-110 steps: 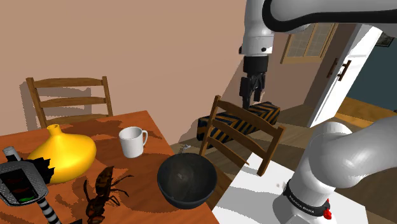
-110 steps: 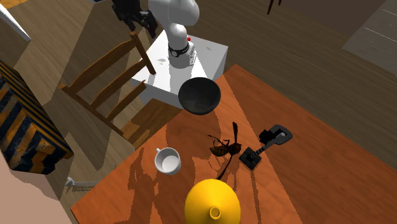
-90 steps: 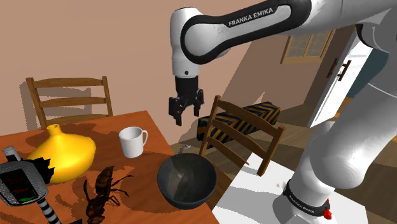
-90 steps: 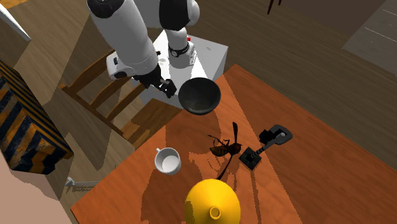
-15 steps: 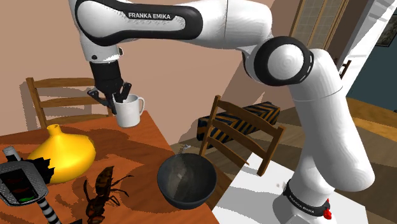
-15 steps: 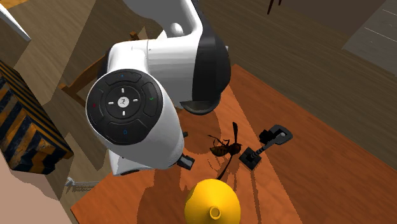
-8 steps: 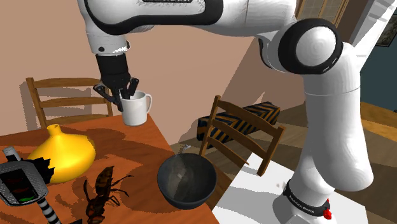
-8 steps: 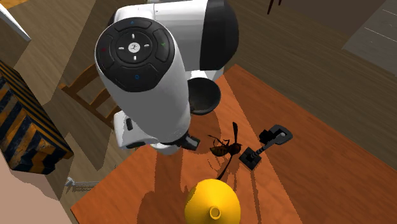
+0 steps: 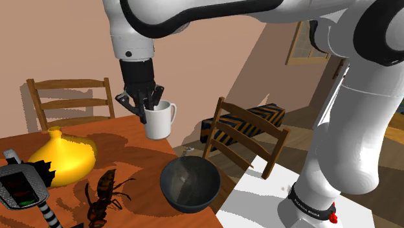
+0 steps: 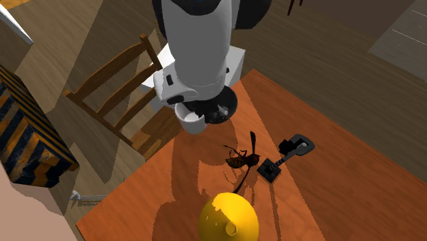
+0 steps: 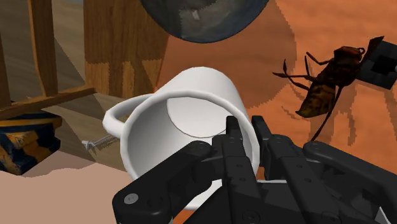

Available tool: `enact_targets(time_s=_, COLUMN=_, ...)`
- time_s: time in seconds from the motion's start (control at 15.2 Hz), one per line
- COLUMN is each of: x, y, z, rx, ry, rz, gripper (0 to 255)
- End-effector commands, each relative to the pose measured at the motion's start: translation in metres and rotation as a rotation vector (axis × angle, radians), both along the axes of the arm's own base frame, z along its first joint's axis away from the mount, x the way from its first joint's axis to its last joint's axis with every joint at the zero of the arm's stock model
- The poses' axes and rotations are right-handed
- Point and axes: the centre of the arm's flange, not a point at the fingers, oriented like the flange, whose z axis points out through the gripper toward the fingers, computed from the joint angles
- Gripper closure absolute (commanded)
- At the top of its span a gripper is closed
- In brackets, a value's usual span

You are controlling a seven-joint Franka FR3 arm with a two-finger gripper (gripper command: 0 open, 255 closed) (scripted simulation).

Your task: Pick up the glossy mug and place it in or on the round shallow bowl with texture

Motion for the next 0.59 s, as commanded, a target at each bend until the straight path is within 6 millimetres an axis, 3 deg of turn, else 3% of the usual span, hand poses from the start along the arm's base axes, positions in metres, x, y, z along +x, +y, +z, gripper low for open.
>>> enact_targets(time_s=0.0, x=-0.026, y=-0.002, z=0.002, rx=0.000, ry=0.000, rz=-0.001, gripper=255)
enact_targets(time_s=0.53, x=-0.132, y=-0.008, z=0.010, rx=0.000, ry=0.000, rz=-0.001, gripper=255)
